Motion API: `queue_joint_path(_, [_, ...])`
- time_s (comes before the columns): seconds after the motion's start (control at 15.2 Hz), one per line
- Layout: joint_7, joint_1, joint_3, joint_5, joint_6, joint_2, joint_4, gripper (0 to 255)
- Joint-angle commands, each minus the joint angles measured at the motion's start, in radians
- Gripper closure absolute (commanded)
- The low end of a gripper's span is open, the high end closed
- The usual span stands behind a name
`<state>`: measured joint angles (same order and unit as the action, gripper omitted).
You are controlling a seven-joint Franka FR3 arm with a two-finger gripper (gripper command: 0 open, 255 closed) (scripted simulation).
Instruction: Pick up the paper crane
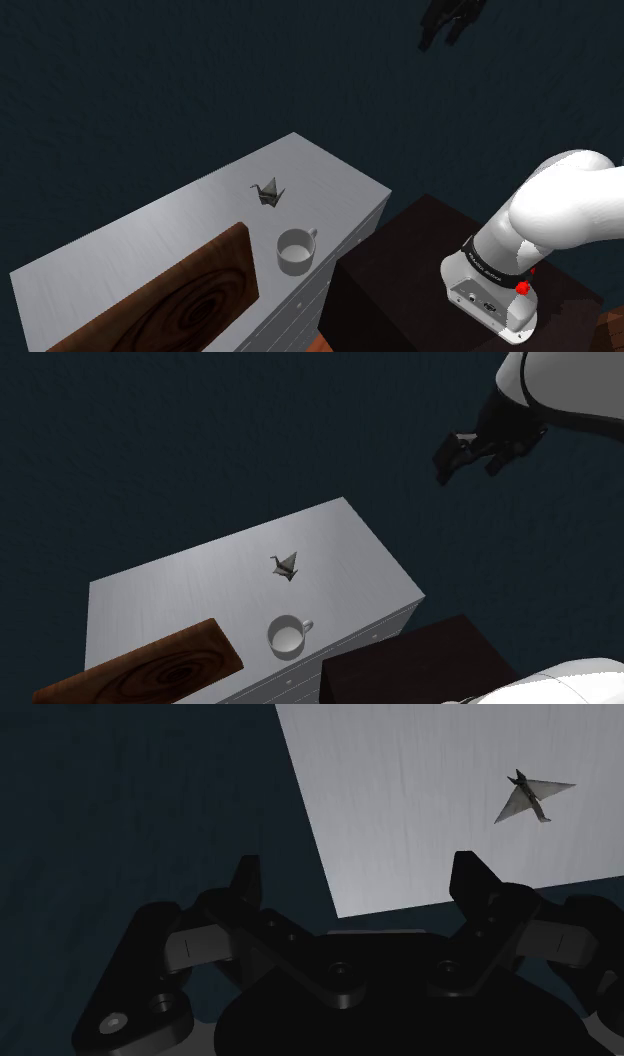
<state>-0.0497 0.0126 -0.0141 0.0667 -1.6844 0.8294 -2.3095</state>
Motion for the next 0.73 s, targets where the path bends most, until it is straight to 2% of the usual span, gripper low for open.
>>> queue_joint_path(0.0, [0.0,0.0,0.0,0.0,0.0,0.0,0.0,0])
queue_joint_path(0.66, [-0.205,-0.026,0.169,-0.046,-0.277,-0.116,-0.172,0])
